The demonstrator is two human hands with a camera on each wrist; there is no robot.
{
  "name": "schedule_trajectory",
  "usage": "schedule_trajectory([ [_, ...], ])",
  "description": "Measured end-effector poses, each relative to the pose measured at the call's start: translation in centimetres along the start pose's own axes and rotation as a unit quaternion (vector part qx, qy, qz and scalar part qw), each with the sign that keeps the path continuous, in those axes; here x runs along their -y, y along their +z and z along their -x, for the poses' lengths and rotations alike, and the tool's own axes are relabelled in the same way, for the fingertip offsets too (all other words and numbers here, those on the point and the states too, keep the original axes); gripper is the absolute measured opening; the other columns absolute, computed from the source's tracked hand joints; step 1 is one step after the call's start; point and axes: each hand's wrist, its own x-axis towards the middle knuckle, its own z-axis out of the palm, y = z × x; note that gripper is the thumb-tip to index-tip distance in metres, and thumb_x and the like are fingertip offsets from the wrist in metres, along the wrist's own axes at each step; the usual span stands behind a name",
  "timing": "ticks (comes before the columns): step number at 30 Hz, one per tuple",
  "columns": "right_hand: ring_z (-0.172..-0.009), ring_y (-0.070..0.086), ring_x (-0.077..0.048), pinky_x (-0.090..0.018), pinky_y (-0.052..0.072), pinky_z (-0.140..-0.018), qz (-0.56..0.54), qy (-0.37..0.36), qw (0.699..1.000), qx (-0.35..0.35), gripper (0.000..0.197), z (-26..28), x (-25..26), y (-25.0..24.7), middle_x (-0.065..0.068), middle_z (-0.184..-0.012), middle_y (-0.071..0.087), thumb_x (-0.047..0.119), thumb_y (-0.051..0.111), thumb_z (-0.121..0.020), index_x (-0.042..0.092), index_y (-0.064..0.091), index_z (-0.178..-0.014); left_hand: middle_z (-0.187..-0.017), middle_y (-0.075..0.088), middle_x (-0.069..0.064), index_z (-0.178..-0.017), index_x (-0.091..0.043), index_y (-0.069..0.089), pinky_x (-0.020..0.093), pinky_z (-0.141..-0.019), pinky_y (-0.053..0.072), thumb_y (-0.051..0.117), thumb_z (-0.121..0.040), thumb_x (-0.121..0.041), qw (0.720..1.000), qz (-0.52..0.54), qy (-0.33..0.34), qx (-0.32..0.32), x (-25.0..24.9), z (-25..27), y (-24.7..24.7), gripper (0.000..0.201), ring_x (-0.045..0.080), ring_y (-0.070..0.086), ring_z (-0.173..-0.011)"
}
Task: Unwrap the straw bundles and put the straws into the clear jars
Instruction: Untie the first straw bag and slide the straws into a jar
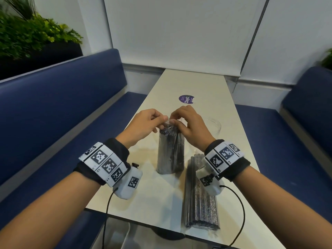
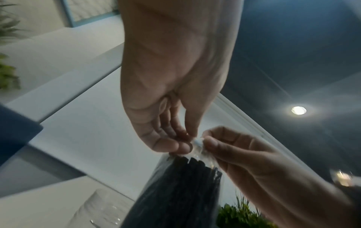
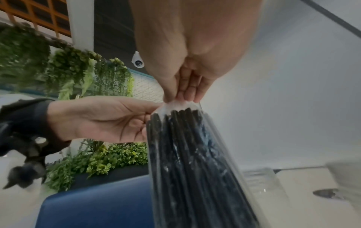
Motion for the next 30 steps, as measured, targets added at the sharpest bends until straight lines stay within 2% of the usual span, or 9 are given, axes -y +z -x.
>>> schedule_trajectory([
  [3,-0.087,0.051,-0.023,-0.020,0.038,-0.082,-0.118,0.057,0.990,-0.043,0.008,0.5,-0.2,0.5,0.007,-0.082,0.054,0.017,0.055,-0.085,0.011,0.059,-0.086,-0.096,0.068,0.018,-0.100,0.000,0.063,0.024,-0.067,0.048,0.056,-0.091,-0.024,0.997,0.055,-0.034,0.029,0.4,-0.2,-0.3,0.026,0.013,0.058,-0.075],
  [7,-0.093,0.056,-0.026,-0.047,0.046,-0.091,-0.221,0.117,0.967,-0.041,0.003,0.5,0.1,0.5,0.002,-0.089,0.059,0.022,0.056,-0.087,0.020,0.058,-0.088,-0.087,0.068,0.006,-0.097,-0.003,0.063,0.022,-0.064,0.047,0.054,-0.092,-0.021,0.997,0.065,-0.047,0.002,0.7,-0.3,-0.9,0.020,0.012,0.057,-0.073],
  [9,-0.094,0.055,-0.024,-0.039,0.046,-0.092,-0.171,0.101,0.980,-0.021,0.006,0.3,0.4,0.1,0.003,-0.091,0.060,0.022,0.060,-0.086,0.021,0.058,-0.092,-0.083,0.067,0.004,-0.095,-0.006,0.062,0.021,-0.063,0.047,0.055,-0.092,-0.021,0.996,0.070,-0.048,-0.006,0.7,-0.2,-1.1,0.017,0.012,0.058,-0.072],
  [12,-0.088,0.047,-0.013,-0.010,0.036,-0.076,-0.071,0.065,0.995,0.021,0.027,-0.1,0.9,-0.5,0.006,-0.089,0.059,0.031,0.070,-0.078,0.018,0.060,-0.100,-0.088,0.068,0.013,-0.093,-0.010,0.061,0.027,-0.067,0.048,0.054,-0.092,-0.023,0.998,0.061,-0.034,0.006,0.5,-0.1,-0.9,0.015,0.016,0.060,-0.076],
  [18,-0.084,0.055,-0.023,-0.023,0.041,-0.074,-0.080,0.084,0.993,0.023,0.008,-0.5,0.9,-1.3,-0.001,-0.085,0.064,0.010,0.062,-0.083,0.012,0.065,-0.090,-0.079,0.064,0.005,-0.092,-0.009,0.060,0.021,-0.060,0.046,0.055,-0.091,-0.018,0.995,0.093,-0.038,0.014,0.1,-0.3,-1.2,0.010,0.010,0.055,-0.062],
  [22,-0.093,0.051,-0.020,-0.006,0.033,-0.079,-0.055,0.078,0.995,0.031,0.027,-0.4,0.1,-1.2,0.001,-0.101,0.062,0.014,0.056,-0.089,0.016,0.058,-0.116,-0.071,0.058,-0.001,-0.078,-0.015,0.065,0.021,-0.064,0.043,0.051,-0.089,-0.013,0.997,0.068,-0.023,0.019,-0.4,-0.6,-1.1,0.018,0.010,0.051,-0.064],
  [25,-0.087,0.052,-0.005,-0.001,0.034,-0.080,-0.050,0.070,0.993,0.077,0.031,-0.5,0.6,-0.9,0.000,-0.105,0.062,0.017,0.055,-0.090,0.012,0.057,-0.120,-0.073,0.061,-0.005,-0.080,-0.016,0.068,0.023,-0.070,0.042,0.055,-0.087,-0.017,1.000,0.005,0.018,0.024,-1.5,-0.6,-0.8,0.015,0.007,0.052,-0.069],
  [28,-0.090,0.061,-0.023,-0.032,0.046,-0.088,-0.089,0.102,0.989,0.062,0.021,-0.8,0.8,-0.7,-0.009,-0.097,0.069,0.019,0.058,-0.089,0.009,0.066,-0.105,-0.085,0.061,-0.008,-0.080,-0.023,0.065,0.022,-0.074,0.041,0.058,-0.087,-0.022,0.997,-0.037,0.065,0.037,-2.4,-0.8,-1.2,0.010,0.007,0.054,-0.078],
  [30,-0.089,0.061,-0.033,-0.043,0.046,-0.086,-0.112,0.111,0.986,0.059,0.017,-0.8,0.7,-0.8,-0.015,-0.093,0.070,0.019,0.061,-0.087,0.007,0.067,-0.096,-0.092,0.059,-0.011,-0.086,-0.024,0.062,0.018,-0.071,0.041,0.058,-0.089,-0.028,0.991,-0.069,0.087,0.075,-2.5,-0.8,-1.6,0.006,0.007,0.057,-0.080],
])
